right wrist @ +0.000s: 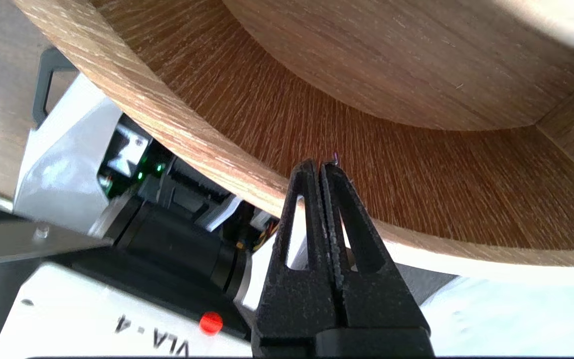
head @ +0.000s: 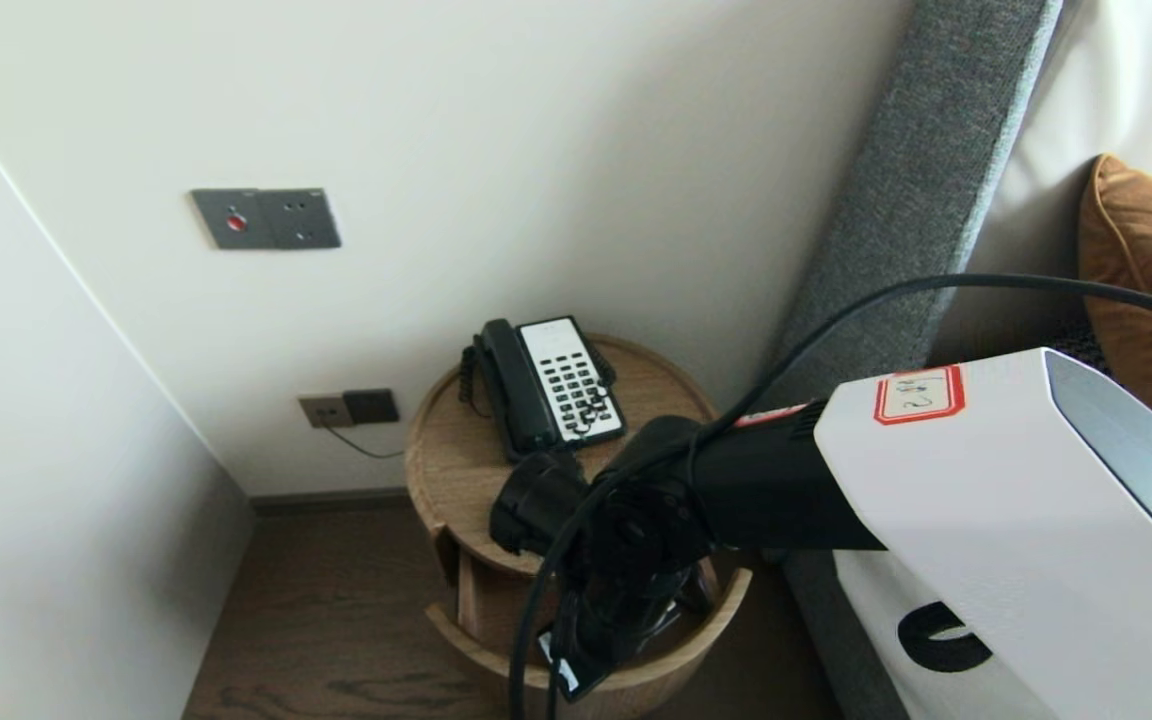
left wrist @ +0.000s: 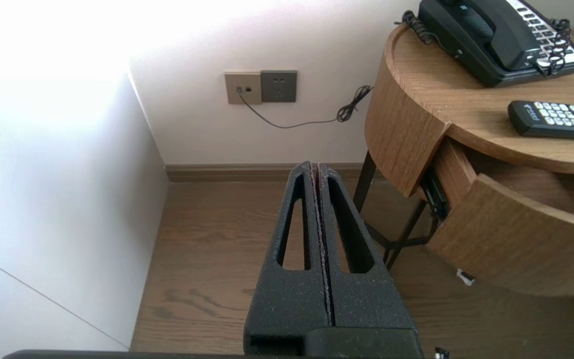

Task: Open the nightstand drawer

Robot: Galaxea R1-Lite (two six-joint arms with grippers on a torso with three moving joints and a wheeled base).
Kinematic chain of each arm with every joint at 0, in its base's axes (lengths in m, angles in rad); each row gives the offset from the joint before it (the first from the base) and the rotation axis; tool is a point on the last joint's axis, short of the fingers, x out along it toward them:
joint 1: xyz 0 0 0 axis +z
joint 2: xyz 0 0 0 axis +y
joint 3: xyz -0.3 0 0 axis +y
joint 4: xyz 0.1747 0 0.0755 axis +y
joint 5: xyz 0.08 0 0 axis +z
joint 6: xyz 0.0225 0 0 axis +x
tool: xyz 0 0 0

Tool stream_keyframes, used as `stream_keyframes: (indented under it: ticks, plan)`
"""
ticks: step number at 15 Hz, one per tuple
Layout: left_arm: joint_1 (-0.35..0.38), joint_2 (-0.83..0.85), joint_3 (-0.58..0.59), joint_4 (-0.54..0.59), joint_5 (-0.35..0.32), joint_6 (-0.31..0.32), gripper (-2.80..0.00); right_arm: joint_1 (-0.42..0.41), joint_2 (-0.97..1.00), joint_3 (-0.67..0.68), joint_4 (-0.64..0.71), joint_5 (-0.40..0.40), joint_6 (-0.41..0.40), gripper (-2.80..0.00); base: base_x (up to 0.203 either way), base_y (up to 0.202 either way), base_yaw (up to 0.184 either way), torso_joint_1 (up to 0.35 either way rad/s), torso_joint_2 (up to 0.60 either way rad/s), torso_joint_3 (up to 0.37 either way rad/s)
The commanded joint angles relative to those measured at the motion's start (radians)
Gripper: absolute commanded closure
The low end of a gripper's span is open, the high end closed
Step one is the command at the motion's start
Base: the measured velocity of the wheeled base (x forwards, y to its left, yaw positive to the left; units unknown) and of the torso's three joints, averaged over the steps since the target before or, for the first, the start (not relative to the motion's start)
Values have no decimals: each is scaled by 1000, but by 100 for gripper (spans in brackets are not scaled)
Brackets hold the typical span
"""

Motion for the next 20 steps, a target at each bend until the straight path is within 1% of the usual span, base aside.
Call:
stream_keyframes:
  ticks: [1,10,13,17,20]
  plan:
    - [1,-3,0,0,0,-1,0,11,-14,21,4,1,4,0,0,0,0,0,0,0]
    - [1,-3,0,0,0,-1,0,55,-38,88,1,13,6,0,0,0,0,0,0,0]
    - [1,-3,0,0,0,-1,0,64,-59,123,0,25,6,0,0,0,0,0,0,0]
    - [1,-3,0,0,0,-1,0,77,-88,180,-20,51,26,0,0,0,0,0,0,0]
    - [1,-3,0,0,0,-1,0,93,-99,206,-22,56,26,0,0,0,0,0,0,0]
